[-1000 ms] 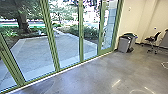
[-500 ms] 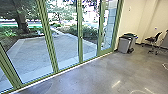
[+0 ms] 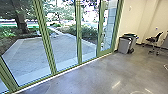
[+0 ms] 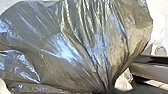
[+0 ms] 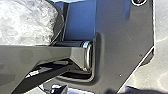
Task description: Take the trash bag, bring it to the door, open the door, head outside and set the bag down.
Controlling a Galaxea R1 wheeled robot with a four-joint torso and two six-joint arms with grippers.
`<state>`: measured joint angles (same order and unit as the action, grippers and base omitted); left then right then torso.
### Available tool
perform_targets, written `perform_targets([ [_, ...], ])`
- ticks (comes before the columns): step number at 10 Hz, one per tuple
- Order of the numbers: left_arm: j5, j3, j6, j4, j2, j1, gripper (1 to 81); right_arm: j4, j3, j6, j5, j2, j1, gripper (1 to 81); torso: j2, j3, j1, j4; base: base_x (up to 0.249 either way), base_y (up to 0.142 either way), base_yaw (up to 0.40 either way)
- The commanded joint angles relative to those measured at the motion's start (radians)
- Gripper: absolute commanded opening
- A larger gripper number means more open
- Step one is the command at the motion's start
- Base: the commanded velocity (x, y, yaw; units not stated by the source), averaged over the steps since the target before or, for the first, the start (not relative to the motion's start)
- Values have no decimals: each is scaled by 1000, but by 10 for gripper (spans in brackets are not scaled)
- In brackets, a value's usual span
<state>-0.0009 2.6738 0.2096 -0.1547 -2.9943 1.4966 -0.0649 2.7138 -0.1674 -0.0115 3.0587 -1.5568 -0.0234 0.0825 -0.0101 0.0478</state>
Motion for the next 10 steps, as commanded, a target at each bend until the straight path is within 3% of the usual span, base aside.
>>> perform_targets([
  [1,59,-2,8,7,4,-38,10,11,-5,-7,-64,7,34,811,0,0,0,0,133,-97,0],
  [10,58,-2,8,7,6,-38,10,11,-5,-7,-64,7,37,811,0,0,0,0,130,-99,0],
])
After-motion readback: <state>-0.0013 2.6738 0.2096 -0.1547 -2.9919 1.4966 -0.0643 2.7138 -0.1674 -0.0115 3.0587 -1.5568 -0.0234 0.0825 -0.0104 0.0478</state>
